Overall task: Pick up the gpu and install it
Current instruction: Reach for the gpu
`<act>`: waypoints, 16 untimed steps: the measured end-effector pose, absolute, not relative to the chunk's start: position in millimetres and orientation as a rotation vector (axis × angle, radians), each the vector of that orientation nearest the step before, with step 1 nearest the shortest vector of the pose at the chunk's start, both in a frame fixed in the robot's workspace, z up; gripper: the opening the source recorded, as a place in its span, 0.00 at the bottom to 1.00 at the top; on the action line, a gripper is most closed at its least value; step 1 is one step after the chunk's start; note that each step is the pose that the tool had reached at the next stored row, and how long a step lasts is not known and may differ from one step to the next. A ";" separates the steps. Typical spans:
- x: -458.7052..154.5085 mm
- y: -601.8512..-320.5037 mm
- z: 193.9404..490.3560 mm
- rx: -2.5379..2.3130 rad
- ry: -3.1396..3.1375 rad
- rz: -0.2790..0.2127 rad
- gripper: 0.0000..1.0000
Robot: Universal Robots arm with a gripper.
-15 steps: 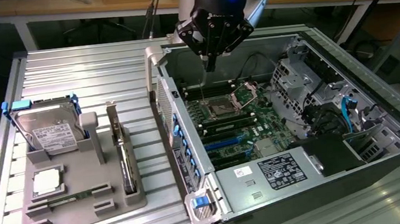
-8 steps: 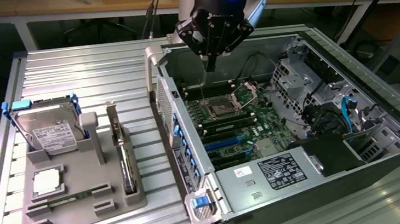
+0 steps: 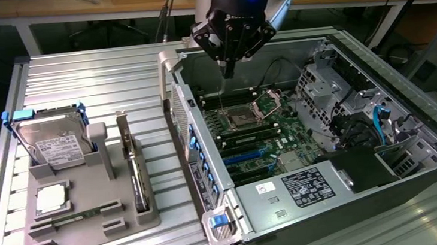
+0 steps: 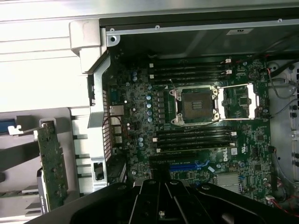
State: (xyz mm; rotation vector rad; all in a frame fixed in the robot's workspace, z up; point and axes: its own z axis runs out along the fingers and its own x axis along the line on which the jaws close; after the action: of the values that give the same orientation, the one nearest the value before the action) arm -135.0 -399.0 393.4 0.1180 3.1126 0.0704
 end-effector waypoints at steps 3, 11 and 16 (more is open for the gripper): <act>-142.3 -398.9 393.3 0.118 3.112 0.071 0.11; -148.7 -399.0 393.3 0.118 3.113 0.071 0.11; -149.4 -398.9 393.3 0.118 3.112 0.071 0.11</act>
State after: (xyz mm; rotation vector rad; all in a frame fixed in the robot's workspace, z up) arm -149.4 -398.9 393.3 0.1183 3.1125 0.0706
